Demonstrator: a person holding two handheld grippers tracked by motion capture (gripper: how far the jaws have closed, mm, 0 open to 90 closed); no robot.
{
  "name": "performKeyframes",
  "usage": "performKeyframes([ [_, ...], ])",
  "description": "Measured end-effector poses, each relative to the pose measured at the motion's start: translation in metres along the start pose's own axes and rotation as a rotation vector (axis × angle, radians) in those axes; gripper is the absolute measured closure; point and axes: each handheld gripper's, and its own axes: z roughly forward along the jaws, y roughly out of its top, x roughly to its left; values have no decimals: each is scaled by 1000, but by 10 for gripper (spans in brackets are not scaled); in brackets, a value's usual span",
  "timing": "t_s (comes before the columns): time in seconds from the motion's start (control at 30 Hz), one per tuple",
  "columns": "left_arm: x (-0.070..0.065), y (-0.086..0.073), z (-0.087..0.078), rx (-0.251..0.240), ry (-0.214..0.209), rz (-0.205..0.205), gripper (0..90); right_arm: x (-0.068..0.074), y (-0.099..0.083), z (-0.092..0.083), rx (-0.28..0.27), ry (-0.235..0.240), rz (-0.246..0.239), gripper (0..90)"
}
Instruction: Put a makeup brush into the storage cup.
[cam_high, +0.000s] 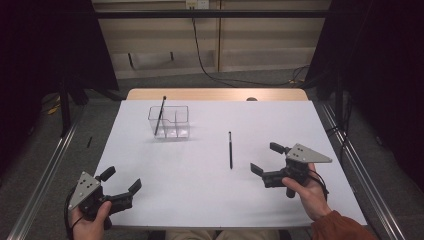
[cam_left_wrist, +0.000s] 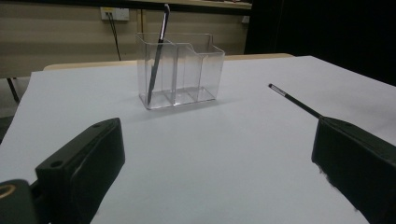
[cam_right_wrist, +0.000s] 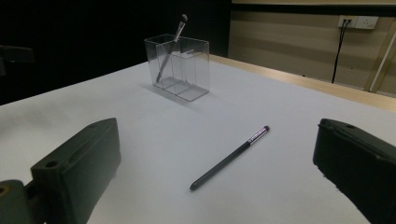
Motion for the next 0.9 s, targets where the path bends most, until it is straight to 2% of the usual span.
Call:
performKeyframes([
  [0.17,0,1,1,2,-2,-6,26,-5,1,12,14,-4,5,4],
  [0.47,1,0,4,14,-12,9,26,-12,9,37,44,-13,7,9],
  [0.53,1,0,4,10,-11,2,26,-13,12,43,41,-11,23,10],
  [0.63,1,0,2,12,-9,8,26,-17,17,55,70,-12,1,11],
  [0.67,1,0,2,14,-11,11,26,-21,19,62,82,-8,16,16],
  [0.7,0,0,1,9,-12,11,26,-21,19,62,82,-8,16,17],
  [0.73,0,0,1,9,-15,14,26,-25,22,70,107,-8,11,17],
  [0.9,1,1,7,15,-19,9,26,-31,26,82,139,-14,20,22],
])
